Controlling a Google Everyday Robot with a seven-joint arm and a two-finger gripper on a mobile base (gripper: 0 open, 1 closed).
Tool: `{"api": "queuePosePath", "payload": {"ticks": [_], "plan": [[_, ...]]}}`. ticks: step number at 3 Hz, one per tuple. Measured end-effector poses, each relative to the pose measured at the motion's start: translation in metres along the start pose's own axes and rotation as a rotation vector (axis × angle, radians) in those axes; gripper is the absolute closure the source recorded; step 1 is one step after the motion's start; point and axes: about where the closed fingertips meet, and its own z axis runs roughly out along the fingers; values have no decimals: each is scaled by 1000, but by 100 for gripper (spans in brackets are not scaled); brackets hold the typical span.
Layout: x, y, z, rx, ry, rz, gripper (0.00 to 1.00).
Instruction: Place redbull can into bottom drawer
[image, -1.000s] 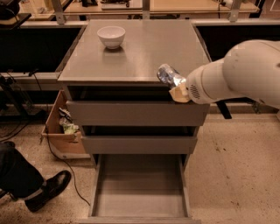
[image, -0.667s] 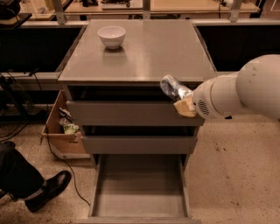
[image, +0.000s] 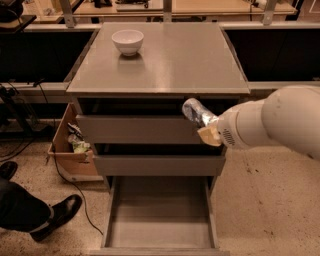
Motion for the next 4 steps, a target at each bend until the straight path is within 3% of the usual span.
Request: {"api": "queuePosePath", "payload": {"ticks": [1, 3, 4], "plan": [[41, 18, 36, -14, 33, -2, 100], [109, 52, 112, -61, 65, -75, 100], [109, 52, 112, -61, 65, -75, 100]]}}
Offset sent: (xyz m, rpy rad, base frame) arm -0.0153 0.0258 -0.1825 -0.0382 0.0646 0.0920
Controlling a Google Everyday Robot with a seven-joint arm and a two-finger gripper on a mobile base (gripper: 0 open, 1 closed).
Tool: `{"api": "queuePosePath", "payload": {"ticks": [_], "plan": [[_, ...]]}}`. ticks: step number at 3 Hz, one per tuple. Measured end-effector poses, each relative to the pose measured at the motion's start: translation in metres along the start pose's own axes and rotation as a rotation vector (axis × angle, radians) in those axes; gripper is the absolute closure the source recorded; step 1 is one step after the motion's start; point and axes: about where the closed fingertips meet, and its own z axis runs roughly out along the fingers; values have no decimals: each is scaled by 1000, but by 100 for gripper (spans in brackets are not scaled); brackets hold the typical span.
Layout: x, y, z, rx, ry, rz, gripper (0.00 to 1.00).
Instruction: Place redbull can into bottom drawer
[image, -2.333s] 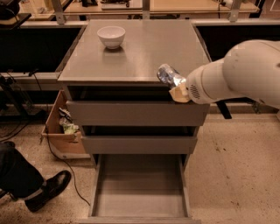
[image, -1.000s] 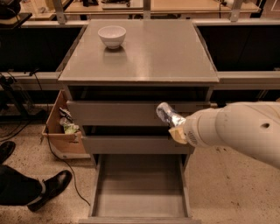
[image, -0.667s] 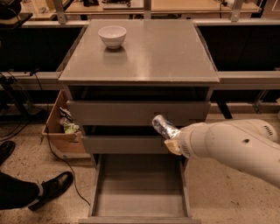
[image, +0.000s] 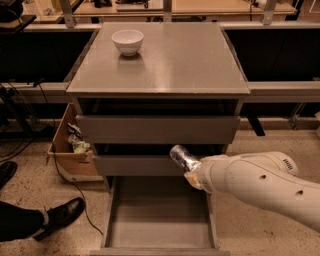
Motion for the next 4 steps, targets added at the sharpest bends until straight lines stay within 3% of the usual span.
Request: {"api": "queuePosePath", "payload": {"ticks": [1, 2, 3, 4], "plan": [[27, 2, 19, 3, 16, -7, 100], [85, -6, 60, 1, 65, -24, 100], [115, -15, 88, -1, 99, -29, 100], [136, -7, 116, -14, 119, -49, 100]]}}
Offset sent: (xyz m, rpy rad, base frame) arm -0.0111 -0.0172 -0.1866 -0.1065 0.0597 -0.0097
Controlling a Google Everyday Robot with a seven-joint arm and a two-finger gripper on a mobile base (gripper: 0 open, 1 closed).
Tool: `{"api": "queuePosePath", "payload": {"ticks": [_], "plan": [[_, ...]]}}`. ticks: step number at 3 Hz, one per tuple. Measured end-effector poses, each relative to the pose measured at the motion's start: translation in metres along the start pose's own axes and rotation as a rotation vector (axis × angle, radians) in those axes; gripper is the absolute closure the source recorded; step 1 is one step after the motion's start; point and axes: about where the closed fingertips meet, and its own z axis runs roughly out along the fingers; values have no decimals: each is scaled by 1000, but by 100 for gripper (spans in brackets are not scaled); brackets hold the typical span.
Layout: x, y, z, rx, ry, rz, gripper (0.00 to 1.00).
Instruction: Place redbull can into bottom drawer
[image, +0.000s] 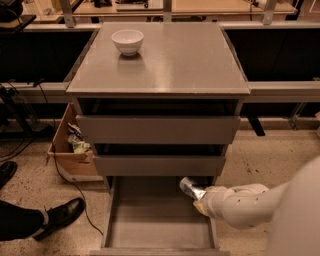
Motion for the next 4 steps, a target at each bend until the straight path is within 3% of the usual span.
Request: {"api": "queuePosePath", "payload": {"ticks": [1, 3, 4], "plan": [[13, 16, 41, -19, -8, -32, 100], [49, 58, 141, -105, -32, -72, 100], [68, 70, 154, -129, -1, -63, 100]]}}
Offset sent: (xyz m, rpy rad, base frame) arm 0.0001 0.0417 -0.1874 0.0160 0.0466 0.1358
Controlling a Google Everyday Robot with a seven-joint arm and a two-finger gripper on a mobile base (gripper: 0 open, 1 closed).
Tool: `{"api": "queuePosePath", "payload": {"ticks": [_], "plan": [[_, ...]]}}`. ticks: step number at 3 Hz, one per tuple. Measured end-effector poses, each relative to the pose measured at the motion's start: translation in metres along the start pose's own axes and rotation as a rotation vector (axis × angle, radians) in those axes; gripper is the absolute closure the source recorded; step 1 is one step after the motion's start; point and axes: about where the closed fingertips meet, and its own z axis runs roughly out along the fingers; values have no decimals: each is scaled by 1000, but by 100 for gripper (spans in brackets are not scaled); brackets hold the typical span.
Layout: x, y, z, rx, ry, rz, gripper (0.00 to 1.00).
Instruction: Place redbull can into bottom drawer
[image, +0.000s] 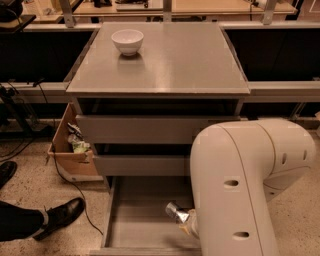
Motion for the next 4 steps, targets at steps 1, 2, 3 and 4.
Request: {"api": "queuePosePath", "payload": {"ticks": [1, 2, 3, 4], "plan": [[0, 0, 0, 0, 0, 0, 100], [5, -4, 22, 20, 5, 0, 100], [19, -15, 69, 55, 26, 17, 100], [31, -23, 111, 71, 27, 40, 100]]}}
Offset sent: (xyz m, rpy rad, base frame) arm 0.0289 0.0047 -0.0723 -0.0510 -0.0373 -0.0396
